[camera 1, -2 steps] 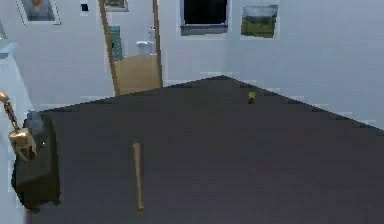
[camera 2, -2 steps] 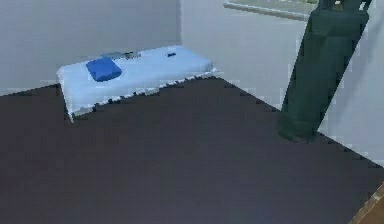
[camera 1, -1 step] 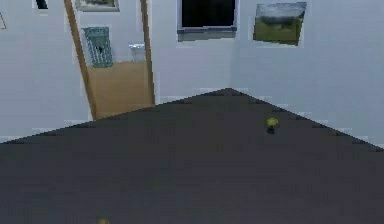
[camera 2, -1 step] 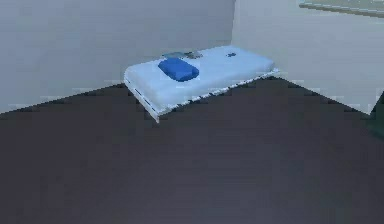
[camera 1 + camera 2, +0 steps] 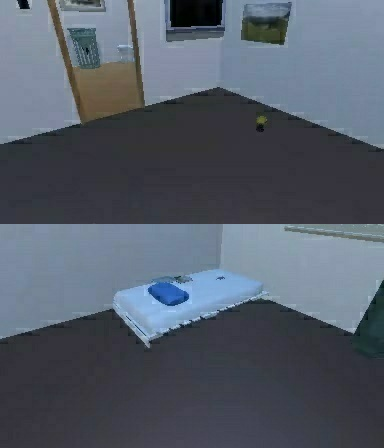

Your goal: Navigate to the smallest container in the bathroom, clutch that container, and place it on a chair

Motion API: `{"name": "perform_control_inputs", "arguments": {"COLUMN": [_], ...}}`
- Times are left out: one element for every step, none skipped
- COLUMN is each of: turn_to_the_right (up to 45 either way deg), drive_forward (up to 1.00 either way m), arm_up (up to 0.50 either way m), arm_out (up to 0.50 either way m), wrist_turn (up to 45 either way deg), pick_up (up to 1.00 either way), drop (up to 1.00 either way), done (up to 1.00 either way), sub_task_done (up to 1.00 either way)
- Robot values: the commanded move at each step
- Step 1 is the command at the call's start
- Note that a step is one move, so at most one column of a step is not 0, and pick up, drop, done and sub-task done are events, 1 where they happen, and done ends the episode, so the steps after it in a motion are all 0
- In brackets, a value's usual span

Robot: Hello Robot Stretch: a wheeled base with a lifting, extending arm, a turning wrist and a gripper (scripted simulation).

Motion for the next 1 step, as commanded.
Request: {"name": "perform_control_inputs", "arguments": {"turn_to_the_right": [0.0], "drive_forward": [0.05], "arm_up": [0.0], "arm_out": [0.0], "wrist_turn": [0.0], "pick_up": [0.0], "drop": [0.0], "done": [0.0], "sub_task_done": [0.0]}}
